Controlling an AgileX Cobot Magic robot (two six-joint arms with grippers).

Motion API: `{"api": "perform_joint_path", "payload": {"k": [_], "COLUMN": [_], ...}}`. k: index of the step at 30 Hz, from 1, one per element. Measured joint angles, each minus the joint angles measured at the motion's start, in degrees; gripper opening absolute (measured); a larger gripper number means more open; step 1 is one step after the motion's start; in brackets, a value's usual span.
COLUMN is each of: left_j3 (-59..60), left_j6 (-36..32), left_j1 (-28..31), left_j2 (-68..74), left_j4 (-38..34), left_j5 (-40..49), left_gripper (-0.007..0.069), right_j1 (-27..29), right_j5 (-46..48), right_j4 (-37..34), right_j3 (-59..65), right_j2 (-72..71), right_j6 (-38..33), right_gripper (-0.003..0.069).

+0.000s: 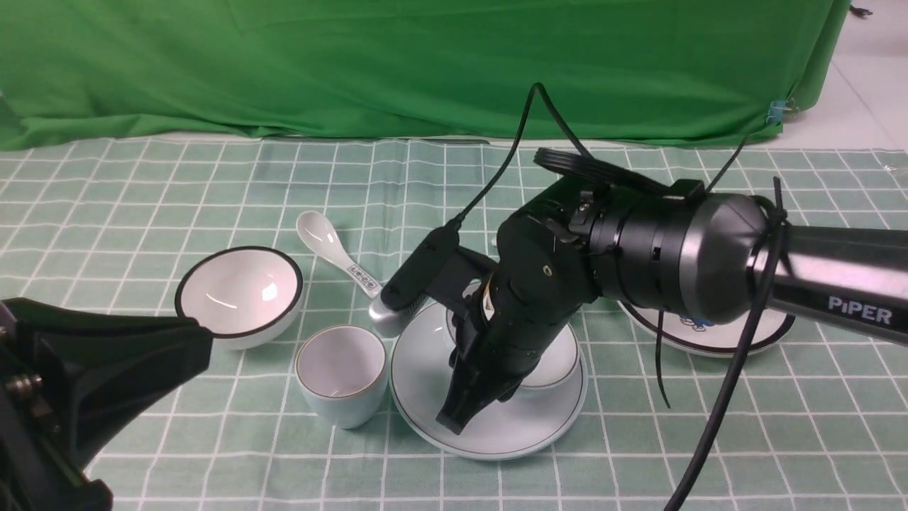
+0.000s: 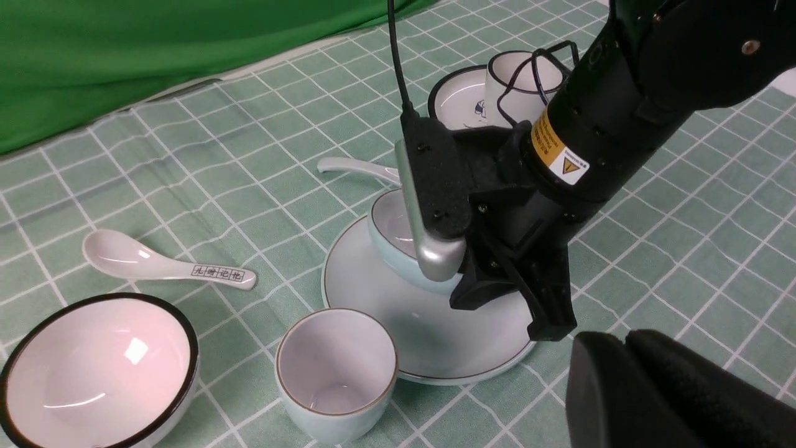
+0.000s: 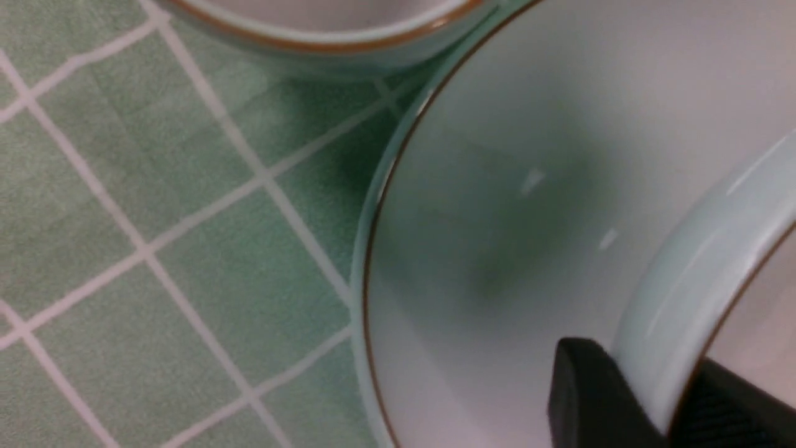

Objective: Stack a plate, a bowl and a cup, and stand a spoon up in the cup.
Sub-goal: Use the right arm to put the blue rice bowl into the blue large plate in the middle, then use the left arm to grab a blue teacup

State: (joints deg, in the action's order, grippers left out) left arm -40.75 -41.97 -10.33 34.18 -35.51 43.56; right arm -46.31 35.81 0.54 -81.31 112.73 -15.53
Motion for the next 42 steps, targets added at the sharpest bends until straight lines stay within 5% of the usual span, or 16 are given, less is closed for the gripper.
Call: {"api": "perform_joint_path", "payload": {"k": [7, 14, 18, 23, 27, 33, 42], "left_j3": [0.00, -0.06, -0.85, -4.79, -13.47, -24.55, -30.93], "left_j6": [0.00, 1.60, 1.65, 2.31, 14.91, 20.53, 20.08], "left_j1": [0.00, 0.00, -0.62, -8.08, -18.06, -20.60, -20.49], "left_j2": [0.00, 3.04, 9.63, 20.86, 34.38, 49.42, 63.52], "left_j4": [0.00, -0.16, -0.18, 2.68, 18.87, 30.44, 36.16], "left_j5": [0.00, 2.61, 3.73, 5.15, 9.69, 15.67, 15.87], "left_gripper": [0.0017, 0.0017, 0.0017, 0.0008, 0.0004, 0.0064, 0.0332], "right_j1": [-1.65, -2.43, -2.61, -2.68, -2.68, -2.68, -2.68], "right_j5": [1.05, 3.13, 8.68, 15.58, 15.73, 11.82, 9.30], "right_j4": [-0.54, -1.23, -1.23, 0.50, 0.72, 0.79, 0.91], "right_j3": [0.00, 0.11, 0.11, 3.97, 13.60, 24.73, 37.05], "right_j2": [0.14, -4.89, -13.49, -25.33, -38.78, -51.82, -66.82], "right_j6": [1.53, 1.66, 1.66, 1.77, 3.01, 4.60, 8.87], "right_gripper": [0.0381, 0.0400, 0.0348, 0.0174, 0.0079, 0.0076, 0.0085]}}
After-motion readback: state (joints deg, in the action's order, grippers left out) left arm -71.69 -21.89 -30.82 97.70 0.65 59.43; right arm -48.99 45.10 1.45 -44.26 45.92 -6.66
